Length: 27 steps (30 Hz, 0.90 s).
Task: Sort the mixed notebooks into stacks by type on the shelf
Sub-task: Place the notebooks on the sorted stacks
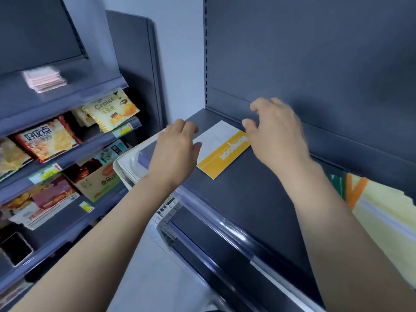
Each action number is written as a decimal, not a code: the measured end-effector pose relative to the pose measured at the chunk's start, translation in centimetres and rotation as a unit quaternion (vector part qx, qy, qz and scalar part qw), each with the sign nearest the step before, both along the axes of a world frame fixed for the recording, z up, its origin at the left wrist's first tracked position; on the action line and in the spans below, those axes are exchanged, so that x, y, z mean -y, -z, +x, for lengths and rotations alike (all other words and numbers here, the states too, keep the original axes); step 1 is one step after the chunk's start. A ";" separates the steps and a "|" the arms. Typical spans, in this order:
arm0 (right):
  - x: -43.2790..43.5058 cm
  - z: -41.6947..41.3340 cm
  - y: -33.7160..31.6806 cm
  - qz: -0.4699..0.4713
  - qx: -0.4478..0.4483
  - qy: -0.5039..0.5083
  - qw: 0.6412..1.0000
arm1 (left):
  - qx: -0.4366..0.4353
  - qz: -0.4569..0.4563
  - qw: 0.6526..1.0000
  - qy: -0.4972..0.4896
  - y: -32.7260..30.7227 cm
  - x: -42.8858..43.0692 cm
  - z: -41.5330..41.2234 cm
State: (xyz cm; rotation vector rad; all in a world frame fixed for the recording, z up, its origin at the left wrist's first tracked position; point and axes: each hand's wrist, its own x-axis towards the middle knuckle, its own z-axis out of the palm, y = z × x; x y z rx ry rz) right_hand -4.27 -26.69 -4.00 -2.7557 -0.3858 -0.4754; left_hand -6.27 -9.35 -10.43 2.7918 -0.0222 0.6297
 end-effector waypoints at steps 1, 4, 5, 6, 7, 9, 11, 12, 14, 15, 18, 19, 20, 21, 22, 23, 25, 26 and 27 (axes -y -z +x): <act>0.2 0.5 0.1 -0.004 -0.003 0.012 1.000 | -0.024 -0.004 1.000 -0.009 0.6 0.0 1.3; 1.0 1.8 0.5 -0.013 -0.014 0.051 0.999 | -0.112 -0.009 0.993 -0.027 2.4 0.0 4.9; 1.1 2.1 0.6 -0.009 -0.020 0.064 0.998 | -0.149 -0.005 0.988 -0.035 3.0 -0.1 6.0; 1.1 2.3 0.7 -0.003 -0.025 0.077 0.997 | -0.186 0.004 0.981 -0.044 3.6 -0.3 6.9; 1.0 2.5 0.9 0.001 -0.030 0.090 0.995 | -0.221 0.018 0.974 -0.052 4.1 -0.5 7.8; 0.8 2.9 1.1 0.000 -0.039 0.115 0.993 | -0.272 0.039 0.960 -0.060 5.0 -0.9 9.4; 0.2 3.4 1.4 0.003 -0.044 0.136 0.990 | -0.307 0.035 0.950 -0.051 5.5 -1.4 10.8; -0.3 3.6 1.5 0.006 -0.046 0.144 0.988 | -0.324 0.023 0.945 -0.041 5.7 -1.7 11.4; -1.2 4.2 1.6 0.011 -0.049 0.159 0.986 | -0.349 -0.001 0.937 -0.024 5.8 -2.1 12.7; -1.5 4.5 1.8 0.011 -0.050 0.162 0.985 | -0.357 -0.005 0.934 -0.019 5.7 -2.3 13.0; -3.0 5.4 2.3 0.005 -0.054 0.176 0.983 | -0.364 -0.028 0.931 -0.002 5.7 -3.2 14.2; -3.5 5.8 2.5 0.004 -0.059 0.181 0.982 | -0.367 -0.034 0.930 0.006 5.8 -3.5 14.4; -4.1 6.0 2.8 0.004 -0.068 0.186 0.980 | -0.370 -0.039 0.928 0.018 5.8 -3.7 14.7; -4.6 6.3 3.1 0.006 -0.078 0.194 0.978 | -0.368 -0.042 0.928 0.030 5.9 -3.9 14.8; -5.1 6.6 3.5 0.007 -0.089 0.203 0.975 | -0.357 -0.045 0.932 0.039 5.9 -4.2 14.9; -5.5 6.8 3.9 0.007 -0.099 0.211 0.972 | -0.341 -0.049 0.938 0.041 5.8 -4.6 15.0; -6.2 7.2 5.0 0.003 -0.122 0.224 0.967 | -0.299 -0.064 0.951 0.036 5.5 -5.6 15.3; -6.5 7.5 5.6 0.003 -0.136 0.231 0.964 | -0.278 -0.078 0.957 0.031 5.2 -6.4 15.5; -6.9 7.8 6.3 0.005 -0.149 0.238 0.960 | -0.258 -0.092 0.962 0.018 5.0 -7.2 15.8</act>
